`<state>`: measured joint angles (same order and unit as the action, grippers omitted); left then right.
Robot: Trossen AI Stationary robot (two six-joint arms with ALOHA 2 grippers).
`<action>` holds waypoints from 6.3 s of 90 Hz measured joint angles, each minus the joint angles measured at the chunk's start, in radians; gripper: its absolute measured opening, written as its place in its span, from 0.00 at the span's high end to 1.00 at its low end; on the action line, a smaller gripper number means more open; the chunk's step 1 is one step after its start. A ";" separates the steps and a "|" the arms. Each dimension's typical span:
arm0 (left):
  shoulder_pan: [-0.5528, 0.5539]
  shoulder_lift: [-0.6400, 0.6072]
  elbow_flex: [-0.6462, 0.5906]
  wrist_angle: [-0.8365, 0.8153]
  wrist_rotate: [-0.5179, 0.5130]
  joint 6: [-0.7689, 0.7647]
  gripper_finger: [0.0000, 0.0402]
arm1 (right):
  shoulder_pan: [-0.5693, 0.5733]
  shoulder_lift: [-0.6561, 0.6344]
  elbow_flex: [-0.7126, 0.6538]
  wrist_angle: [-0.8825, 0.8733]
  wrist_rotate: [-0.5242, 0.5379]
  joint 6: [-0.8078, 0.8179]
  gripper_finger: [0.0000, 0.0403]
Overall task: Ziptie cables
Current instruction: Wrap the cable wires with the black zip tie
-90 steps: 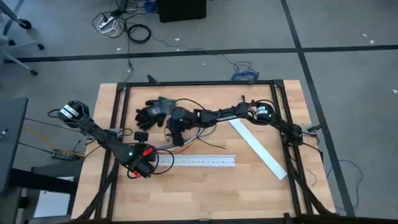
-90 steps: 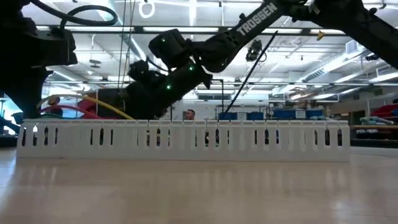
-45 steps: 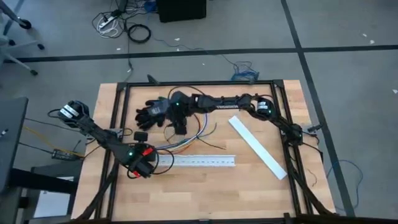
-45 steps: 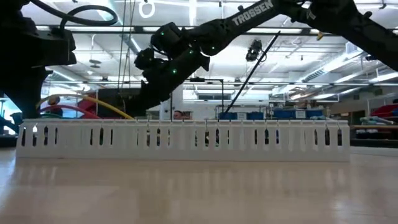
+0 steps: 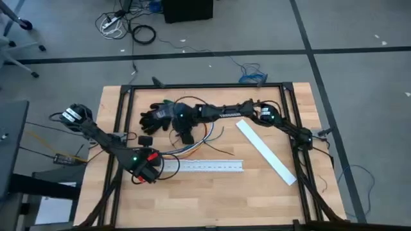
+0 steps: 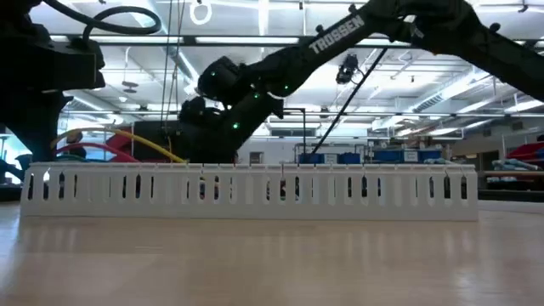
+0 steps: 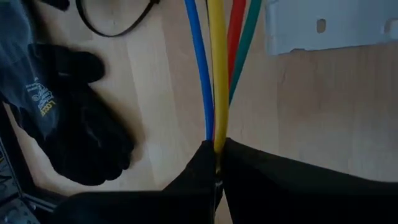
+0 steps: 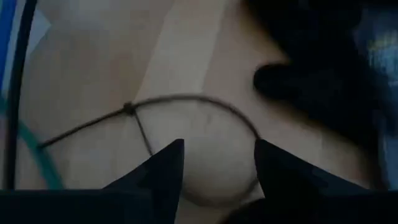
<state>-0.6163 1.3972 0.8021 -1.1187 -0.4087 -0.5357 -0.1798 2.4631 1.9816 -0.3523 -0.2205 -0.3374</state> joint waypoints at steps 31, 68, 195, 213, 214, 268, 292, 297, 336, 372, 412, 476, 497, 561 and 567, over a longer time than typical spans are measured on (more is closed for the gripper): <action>0.000 0.000 0.000 0.003 -0.013 -0.011 1.00 | 0.013 -0.010 0.002 -0.119 0.150 0.008 0.54; 0.000 0.000 0.000 0.004 -0.028 -0.015 1.00 | 0.014 -0.011 0.001 -0.147 0.182 0.062 0.55; 0.000 0.000 0.000 0.006 -0.029 -0.016 1.00 | 0.058 -0.008 0.001 -0.190 0.244 0.102 0.97; 0.000 0.000 0.000 0.007 -0.029 -0.018 1.00 | 0.062 -0.019 -0.001 -0.199 0.255 0.089 1.00; 0.000 0.000 0.000 0.008 -0.029 -0.018 1.00 | 0.063 -0.021 -0.002 -0.200 0.258 0.089 1.00; 0.000 0.000 0.000 0.019 -0.082 -0.129 1.00 | 0.034 -0.160 -0.003 -0.125 0.670 0.066 1.00; 0.036 0.000 0.000 -0.014 -0.241 -0.156 1.00 | -0.001 -0.248 -0.002 -0.189 0.722 0.053 1.00; 0.059 0.000 0.000 -0.014 -0.279 -0.156 1.00 | -0.008 -0.274 -0.002 -0.227 0.733 0.052 1.00; 0.358 0.000 0.000 0.348 -0.300 0.242 1.00 | -0.122 -0.525 -0.088 -0.443 0.720 0.121 1.00; 0.659 0.010 0.000 0.914 -0.073 0.743 1.00 | -0.173 -0.905 -0.627 -0.174 0.638 0.257 1.00; 0.634 0.115 0.000 0.776 0.143 0.673 1.00 | -0.099 -1.175 -1.001 0.075 0.444 0.416 1.00; 0.508 0.220 0.075 0.622 0.254 0.528 0.75 | 0.093 -1.157 -1.012 0.104 0.440 0.413 1.00; 0.508 0.198 0.205 0.615 0.480 0.433 0.57 | 0.142 -1.157 -1.012 0.118 0.482 0.333 1.00; 0.519 0.051 0.329 1.086 0.749 0.004 0.56 | 0.499 -1.156 -1.012 0.359 0.802 -0.157 1.00; 0.525 0.080 0.327 1.085 0.732 -0.047 0.56 | 0.517 -1.156 -1.011 0.389 0.801 -0.202 1.00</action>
<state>-0.0915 1.4774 1.1293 -0.0339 0.3237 -0.5826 0.3372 1.3071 0.9703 0.0367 0.5806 -0.5390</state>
